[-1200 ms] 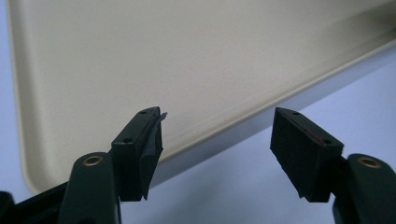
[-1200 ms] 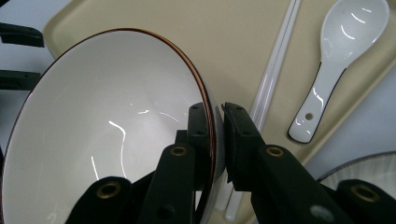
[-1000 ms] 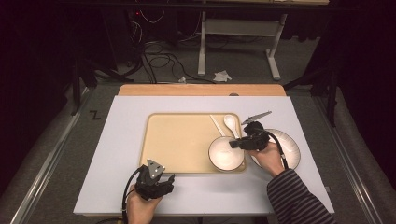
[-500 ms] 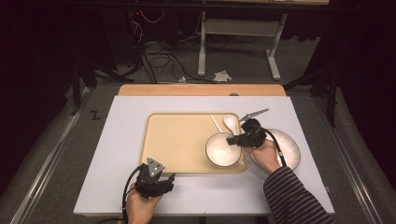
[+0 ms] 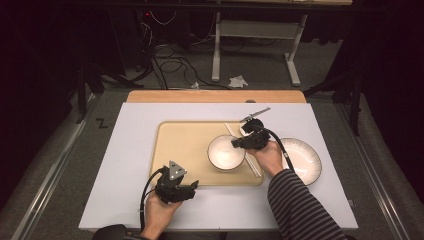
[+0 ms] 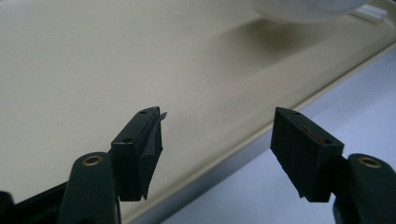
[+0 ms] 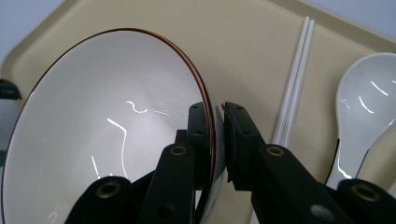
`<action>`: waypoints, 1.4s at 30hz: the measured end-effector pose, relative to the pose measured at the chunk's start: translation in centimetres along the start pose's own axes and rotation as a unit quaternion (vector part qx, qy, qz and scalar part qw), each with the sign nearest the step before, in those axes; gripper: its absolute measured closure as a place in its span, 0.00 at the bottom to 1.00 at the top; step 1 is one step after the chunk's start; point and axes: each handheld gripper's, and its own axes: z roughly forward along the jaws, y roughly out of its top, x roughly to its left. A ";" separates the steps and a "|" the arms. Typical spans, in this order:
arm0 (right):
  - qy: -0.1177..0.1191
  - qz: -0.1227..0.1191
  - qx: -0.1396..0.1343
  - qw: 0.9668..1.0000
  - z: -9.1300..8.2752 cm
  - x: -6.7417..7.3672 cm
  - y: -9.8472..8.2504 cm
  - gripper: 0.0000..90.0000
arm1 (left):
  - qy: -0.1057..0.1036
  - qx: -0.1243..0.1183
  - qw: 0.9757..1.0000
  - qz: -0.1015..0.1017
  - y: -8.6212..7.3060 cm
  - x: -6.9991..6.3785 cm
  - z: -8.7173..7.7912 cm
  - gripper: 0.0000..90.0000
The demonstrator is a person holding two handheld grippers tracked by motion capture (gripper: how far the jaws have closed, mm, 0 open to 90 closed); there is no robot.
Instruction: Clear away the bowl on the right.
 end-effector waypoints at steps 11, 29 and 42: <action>-0.028 -0.011 0.011 0.999 1.2 1.9 3.3 0.92 | -0.048 -0.008 0.999 0.016 1.7 -0.3 1.2 0.38; -0.064 0.078 0.017 0.995 6.0 -0.9 6.2 0.94 | -0.069 -0.012 0.996 0.048 3.2 -1.2 2.4 0.38; -0.071 0.089 0.029 0.993 8.1 -2.1 6.9 0.94 | -0.043 -0.013 0.999 0.021 1.8 -0.5 1.2 0.38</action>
